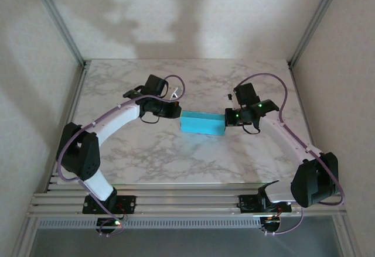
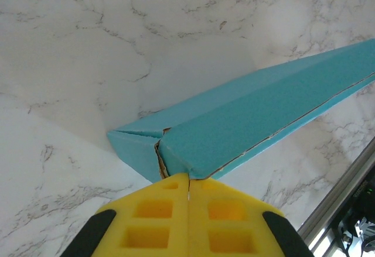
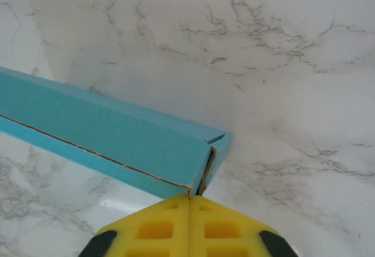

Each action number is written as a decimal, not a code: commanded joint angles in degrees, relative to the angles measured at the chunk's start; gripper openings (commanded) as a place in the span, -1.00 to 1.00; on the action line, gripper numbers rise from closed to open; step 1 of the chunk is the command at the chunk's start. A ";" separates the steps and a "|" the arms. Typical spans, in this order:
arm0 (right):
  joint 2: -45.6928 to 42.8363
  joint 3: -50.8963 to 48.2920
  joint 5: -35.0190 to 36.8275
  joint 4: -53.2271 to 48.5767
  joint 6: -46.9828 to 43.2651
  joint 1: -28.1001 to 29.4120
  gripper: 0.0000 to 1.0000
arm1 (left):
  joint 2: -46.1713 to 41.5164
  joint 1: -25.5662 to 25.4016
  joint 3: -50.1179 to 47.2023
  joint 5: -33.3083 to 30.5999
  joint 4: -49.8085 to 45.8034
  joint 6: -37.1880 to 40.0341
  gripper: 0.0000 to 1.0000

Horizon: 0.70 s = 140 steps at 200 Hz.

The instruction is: Fold the paper box

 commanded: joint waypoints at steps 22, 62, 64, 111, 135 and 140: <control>-1.61 -1.55 0.34 0.96 1.47 0.64 -0.89 | -0.42 -0.38 -2.41 -1.85 -2.56 -0.29 -0.97; -4.06 -1.43 -0.08 1.38 2.44 0.48 -0.61 | 0.02 -0.92 -1.89 -1.78 -2.47 -0.22 -0.97; -4.22 -1.39 -0.03 1.38 2.43 0.49 -0.59 | 0.05 -0.91 -1.85 -1.76 -2.50 -0.22 -0.97; -7.64 -1.23 -0.72 2.70 3.93 -0.15 -0.43 | 0.79 -1.39 -0.66 -1.89 -2.91 -0.12 -0.96; -6.16 -0.77 0.50 5.57 6.18 -0.28 -0.53 | 0.95 -1.47 -0.54 -2.02 -2.90 -0.22 -0.96; -5.82 -0.67 0.59 6.15 6.53 -0.29 -0.56 | 0.92 -1.45 -0.51 -2.02 -2.87 -0.20 -0.96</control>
